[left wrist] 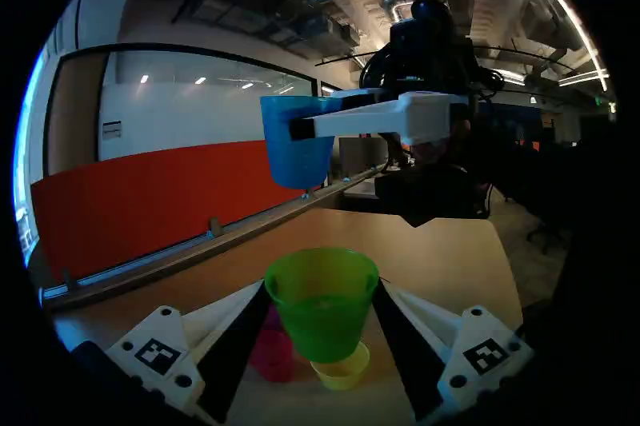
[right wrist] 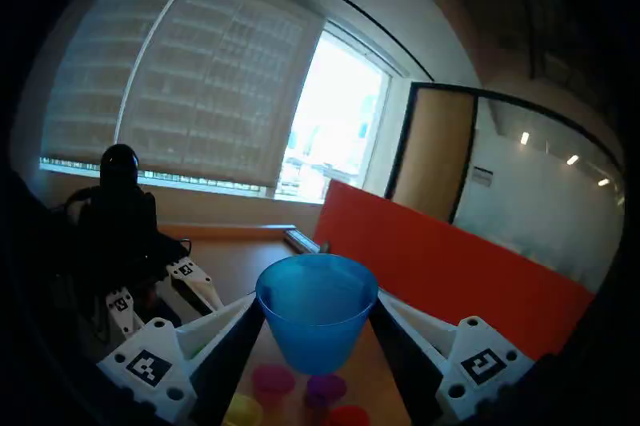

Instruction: Pour water

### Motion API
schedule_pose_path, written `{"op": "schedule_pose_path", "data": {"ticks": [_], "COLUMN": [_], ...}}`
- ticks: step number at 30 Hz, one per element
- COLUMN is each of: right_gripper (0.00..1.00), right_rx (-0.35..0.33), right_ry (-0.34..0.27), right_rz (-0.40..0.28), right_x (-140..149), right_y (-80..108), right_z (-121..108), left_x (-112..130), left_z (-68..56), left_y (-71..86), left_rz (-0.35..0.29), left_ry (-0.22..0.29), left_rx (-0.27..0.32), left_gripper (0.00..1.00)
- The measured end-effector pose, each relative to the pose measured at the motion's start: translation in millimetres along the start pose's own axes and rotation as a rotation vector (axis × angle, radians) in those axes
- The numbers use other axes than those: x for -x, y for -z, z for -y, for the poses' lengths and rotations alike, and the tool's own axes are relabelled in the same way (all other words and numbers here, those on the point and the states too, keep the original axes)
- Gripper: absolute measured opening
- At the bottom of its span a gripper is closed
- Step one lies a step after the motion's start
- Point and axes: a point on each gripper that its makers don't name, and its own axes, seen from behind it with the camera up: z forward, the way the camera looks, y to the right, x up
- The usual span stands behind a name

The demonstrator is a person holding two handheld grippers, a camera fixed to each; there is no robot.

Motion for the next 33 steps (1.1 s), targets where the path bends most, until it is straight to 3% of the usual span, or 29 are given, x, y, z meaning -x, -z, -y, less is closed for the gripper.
{"op": "schedule_pose_path", "data": {"ticks": [9, 14, 23, 33], "right_gripper": [0.9, 0.89, 0.89, 0.9], "right_rx": [-0.038, -0.051, -0.03, -0.019], "right_ry": [-0.164, -0.221, -0.189, -0.155], "right_rz": [-0.002, -0.003, 0.034, 0.096], "right_x": [2.0, 3.8, 22.5, 56.3], "right_y": [2.9, 4.5, 11.4, 20.4], "right_z": [3.4, 4.7, -3.1, -8.5], "left_x": [1.5, 2.8, 13.8, 39.7], "left_z": [1.5, 4.1, 12.5, 19.2], "left_y": [0.1, 0.5, 3.8, 3.0], "left_rz": [0.01, 0.021, 0.061, 0.15], "left_ry": [-0.004, -0.008, -0.015, -0.033], "left_rx": [-0.003, -0.006, -0.016, -0.018], "left_gripper": [0.87, 0.87, 0.87, 0.87]}}
